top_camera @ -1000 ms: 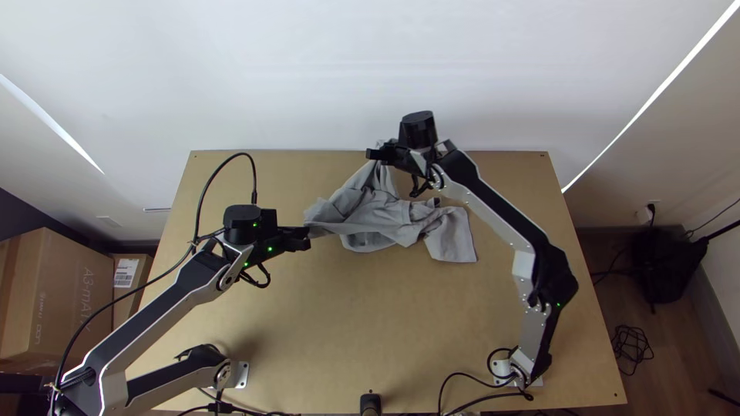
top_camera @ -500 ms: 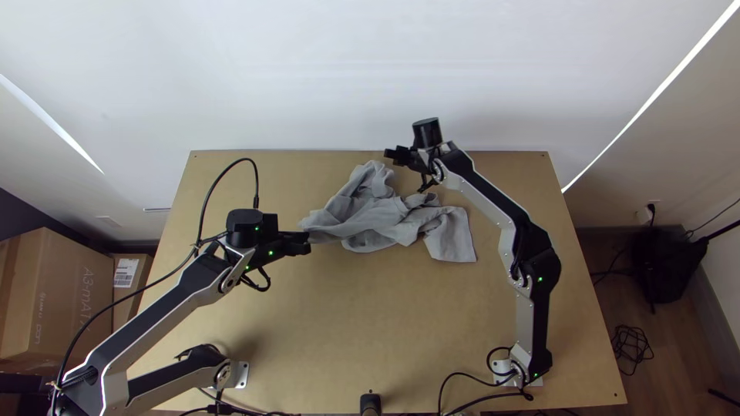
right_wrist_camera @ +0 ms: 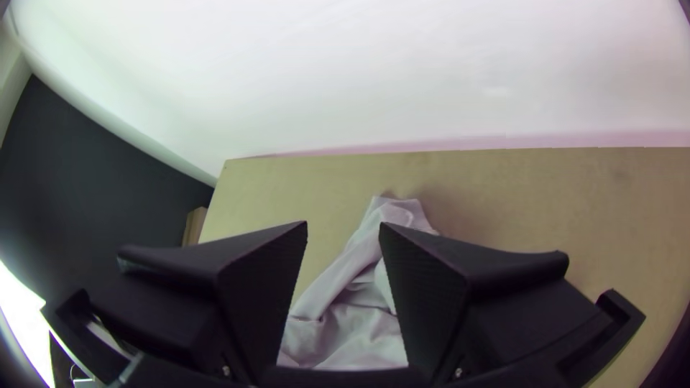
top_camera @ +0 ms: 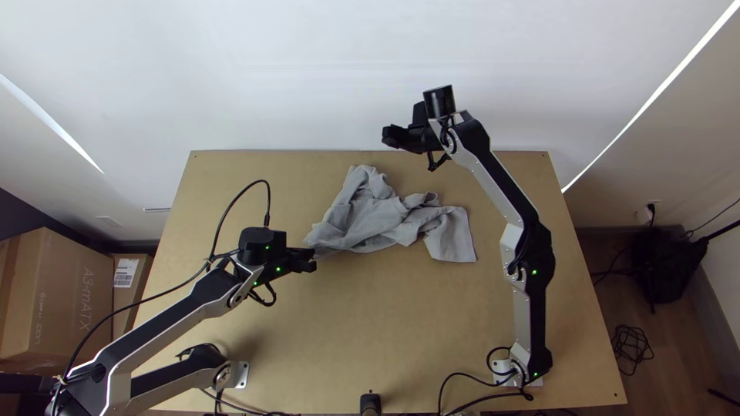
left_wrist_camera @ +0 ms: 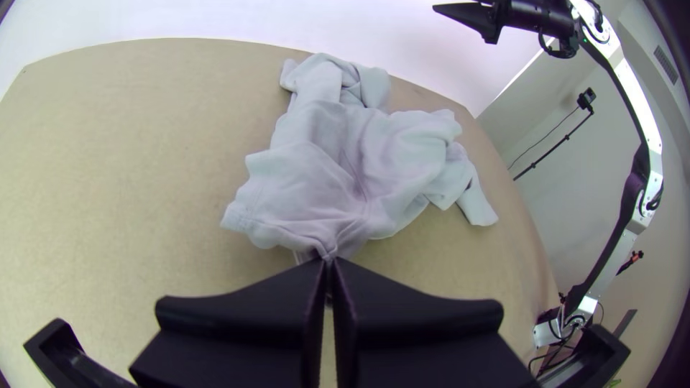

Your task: Fold the t-shirt

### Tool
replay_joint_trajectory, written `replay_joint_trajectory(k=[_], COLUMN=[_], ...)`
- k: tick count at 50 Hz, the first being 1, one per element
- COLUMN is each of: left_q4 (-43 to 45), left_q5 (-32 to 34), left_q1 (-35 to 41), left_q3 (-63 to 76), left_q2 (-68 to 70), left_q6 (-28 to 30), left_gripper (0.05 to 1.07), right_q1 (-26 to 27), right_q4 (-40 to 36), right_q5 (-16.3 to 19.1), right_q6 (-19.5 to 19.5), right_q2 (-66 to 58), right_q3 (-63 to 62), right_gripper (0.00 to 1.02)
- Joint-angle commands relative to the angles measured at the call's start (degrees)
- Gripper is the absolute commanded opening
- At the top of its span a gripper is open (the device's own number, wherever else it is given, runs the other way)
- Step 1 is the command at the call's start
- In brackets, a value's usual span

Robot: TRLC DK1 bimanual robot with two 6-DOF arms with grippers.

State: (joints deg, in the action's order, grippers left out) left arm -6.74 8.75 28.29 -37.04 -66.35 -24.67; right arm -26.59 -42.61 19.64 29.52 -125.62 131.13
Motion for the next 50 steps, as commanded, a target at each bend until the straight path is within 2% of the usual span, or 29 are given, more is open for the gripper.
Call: replay_joint_trajectory(k=[1,5,9,25,32,40,50], left_q4=[0.9,1.4,1.8,2.4,2.4,2.4,2.4], left_q5=[-0.1,-0.1,-0.1,-0.2,-0.2,-0.2,-0.2], left_q1=[0.4,0.4,0.4,-0.1,-0.3,-1.0,-1.0], left_q3=[1.4,1.8,2.1,2.3,2.2,2.3,2.5], left_q2=[1.0,1.1,1.4,2.1,2.1,2.0,2.2], left_q6=[-1.2,-1.4,-1.5,-1.6,-1.5,-1.4,-1.5], left_gripper=[0.08,0.08,0.08,0.08,0.08,0.08,0.08], right_q1=[-2.0,-3.4,-5.1,-8.2,-8.5,-8.5,-8.6], right_q4=[-2.1,-2.1,-1.9,-1.5,-2.3,-3.3,-4.1], right_q5=[4.7,6.2,6.3,5.8,5.1,4.3,4.0], right_q6=[-2.1,-3.3,-7.1,-11.9,-11.9,-11.9,-12.3], right_q2=[-3.6,-4.5,-5.2,-9.1,-8.9,-8.7,-9.5], right_q3=[0.6,0.4,0.0,-0.6,-2.1,-3.8,-5.1], right_gripper=[0.48,0.48,0.48,0.48,0.47,0.36,0.36])
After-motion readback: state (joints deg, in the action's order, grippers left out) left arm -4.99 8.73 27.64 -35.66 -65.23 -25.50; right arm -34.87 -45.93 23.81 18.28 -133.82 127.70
